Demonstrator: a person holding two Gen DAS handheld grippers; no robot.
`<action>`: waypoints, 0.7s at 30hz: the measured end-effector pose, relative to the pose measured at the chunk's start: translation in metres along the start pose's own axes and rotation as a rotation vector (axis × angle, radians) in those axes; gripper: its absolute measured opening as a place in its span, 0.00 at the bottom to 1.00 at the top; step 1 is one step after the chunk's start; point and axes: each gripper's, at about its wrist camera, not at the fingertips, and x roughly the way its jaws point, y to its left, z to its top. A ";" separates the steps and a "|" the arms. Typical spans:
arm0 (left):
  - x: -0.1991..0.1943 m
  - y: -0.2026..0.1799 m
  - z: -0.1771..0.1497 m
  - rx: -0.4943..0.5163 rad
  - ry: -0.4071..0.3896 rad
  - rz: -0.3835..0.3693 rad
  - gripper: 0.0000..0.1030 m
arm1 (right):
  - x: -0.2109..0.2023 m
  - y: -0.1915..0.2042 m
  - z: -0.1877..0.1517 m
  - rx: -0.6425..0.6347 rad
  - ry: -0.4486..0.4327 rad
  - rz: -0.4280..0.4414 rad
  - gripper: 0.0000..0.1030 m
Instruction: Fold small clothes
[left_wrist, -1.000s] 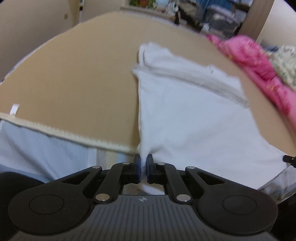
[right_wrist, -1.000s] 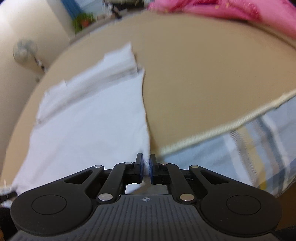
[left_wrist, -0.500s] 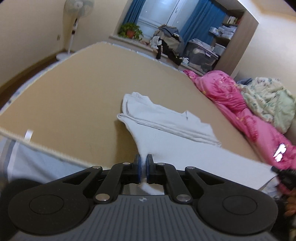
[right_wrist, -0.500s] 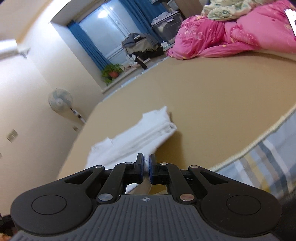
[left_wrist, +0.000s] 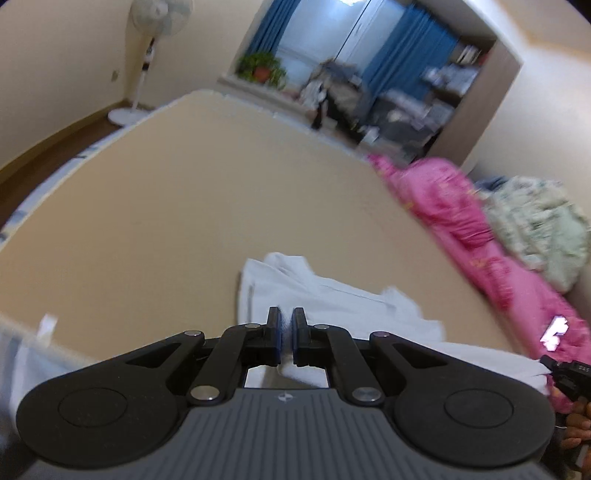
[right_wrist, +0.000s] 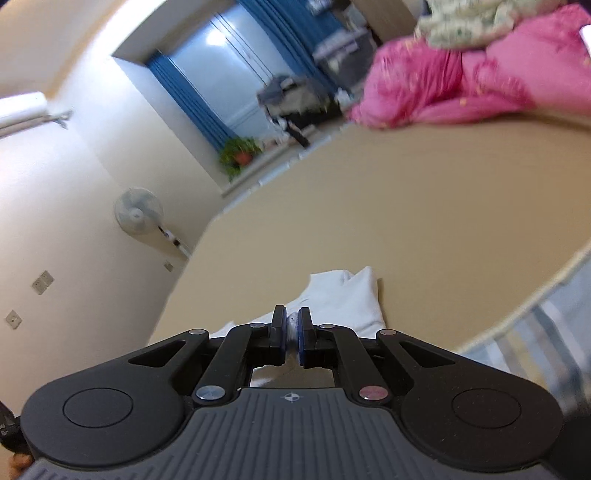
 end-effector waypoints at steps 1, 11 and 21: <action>0.032 -0.003 0.014 0.039 0.013 0.010 0.05 | 0.028 -0.005 0.010 0.001 0.028 -0.031 0.05; 0.198 0.013 0.061 0.119 0.084 0.234 0.31 | 0.236 -0.056 0.049 -0.017 0.163 -0.297 0.11; 0.260 0.030 0.056 0.089 0.275 0.216 0.35 | 0.294 -0.034 0.023 -0.254 0.338 -0.221 0.27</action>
